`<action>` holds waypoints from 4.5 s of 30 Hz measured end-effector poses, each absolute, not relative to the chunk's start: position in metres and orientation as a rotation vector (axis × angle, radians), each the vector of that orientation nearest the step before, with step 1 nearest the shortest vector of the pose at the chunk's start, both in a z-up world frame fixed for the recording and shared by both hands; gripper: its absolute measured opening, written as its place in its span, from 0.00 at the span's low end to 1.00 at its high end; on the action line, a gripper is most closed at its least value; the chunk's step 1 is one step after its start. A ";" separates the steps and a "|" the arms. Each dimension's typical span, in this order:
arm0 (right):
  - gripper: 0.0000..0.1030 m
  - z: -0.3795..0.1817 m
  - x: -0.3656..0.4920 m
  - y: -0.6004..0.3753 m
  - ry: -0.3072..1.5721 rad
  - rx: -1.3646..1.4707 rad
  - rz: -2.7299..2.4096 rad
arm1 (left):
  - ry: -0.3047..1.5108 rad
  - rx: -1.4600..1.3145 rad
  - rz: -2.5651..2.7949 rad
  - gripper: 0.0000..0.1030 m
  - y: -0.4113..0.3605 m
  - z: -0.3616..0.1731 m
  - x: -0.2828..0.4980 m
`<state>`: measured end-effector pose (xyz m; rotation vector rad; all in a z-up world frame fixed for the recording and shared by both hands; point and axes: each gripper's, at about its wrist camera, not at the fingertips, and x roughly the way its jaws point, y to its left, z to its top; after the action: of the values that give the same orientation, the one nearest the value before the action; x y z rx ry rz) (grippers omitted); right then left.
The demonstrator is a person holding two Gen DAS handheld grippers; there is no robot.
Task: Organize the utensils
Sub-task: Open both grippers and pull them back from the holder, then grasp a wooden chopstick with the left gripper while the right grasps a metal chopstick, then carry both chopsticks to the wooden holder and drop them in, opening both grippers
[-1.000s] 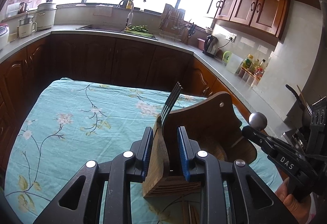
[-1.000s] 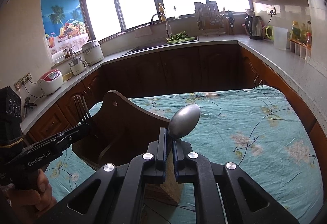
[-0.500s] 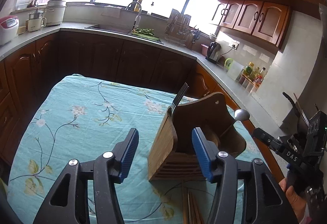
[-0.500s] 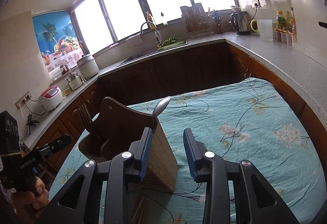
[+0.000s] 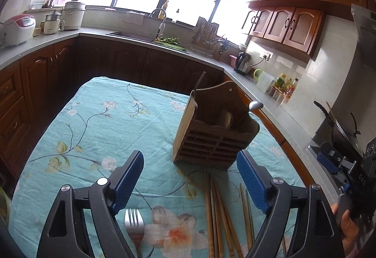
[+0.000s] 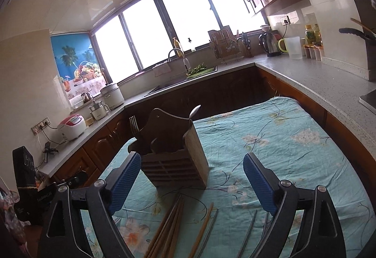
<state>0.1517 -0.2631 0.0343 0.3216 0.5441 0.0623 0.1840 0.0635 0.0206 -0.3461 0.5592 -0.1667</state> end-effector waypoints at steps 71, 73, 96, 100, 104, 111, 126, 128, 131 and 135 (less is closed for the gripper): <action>0.16 -0.102 0.180 -0.279 1.054 0.192 -0.138 | 0.993 0.064 -0.245 0.14 -0.052 -0.065 0.353; 0.15 -0.103 0.183 -0.273 1.066 0.125 -0.144 | 0.988 0.078 -0.257 0.10 -0.053 -0.065 0.349; 0.04 -0.010 0.143 -0.245 0.840 0.271 0.036 | 0.716 -0.270 -0.370 0.03 0.044 0.032 0.209; 0.04 0.016 0.138 -0.240 0.775 0.260 0.056 | 0.651 -0.315 -0.391 0.04 0.060 0.048 0.180; 0.04 0.033 0.134 -0.235 0.726 0.248 0.073 | 0.615 -0.342 -0.400 0.04 0.068 0.050 0.162; 0.04 0.047 0.128 -0.226 0.689 0.237 0.085 | 0.600 -0.351 -0.398 0.04 0.073 0.047 0.154; 0.04 0.062 0.136 -0.227 0.637 0.231 0.089 | 0.519 -0.339 -0.391 0.03 0.079 0.069 0.155; 0.04 0.065 0.140 -0.229 0.626 0.236 0.086 | 0.504 -0.341 -0.387 0.03 0.081 0.071 0.157; 0.04 0.069 0.148 -0.232 0.608 0.246 0.081 | 0.481 -0.342 -0.384 0.03 0.083 0.077 0.164; 0.04 0.077 0.162 -0.237 0.569 0.263 0.072 | 0.441 -0.335 -0.371 0.03 0.085 0.085 0.176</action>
<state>0.1618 -0.2365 0.0772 0.2627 0.5694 0.0719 0.1756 0.0848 0.0854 -0.3355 0.4412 -0.3714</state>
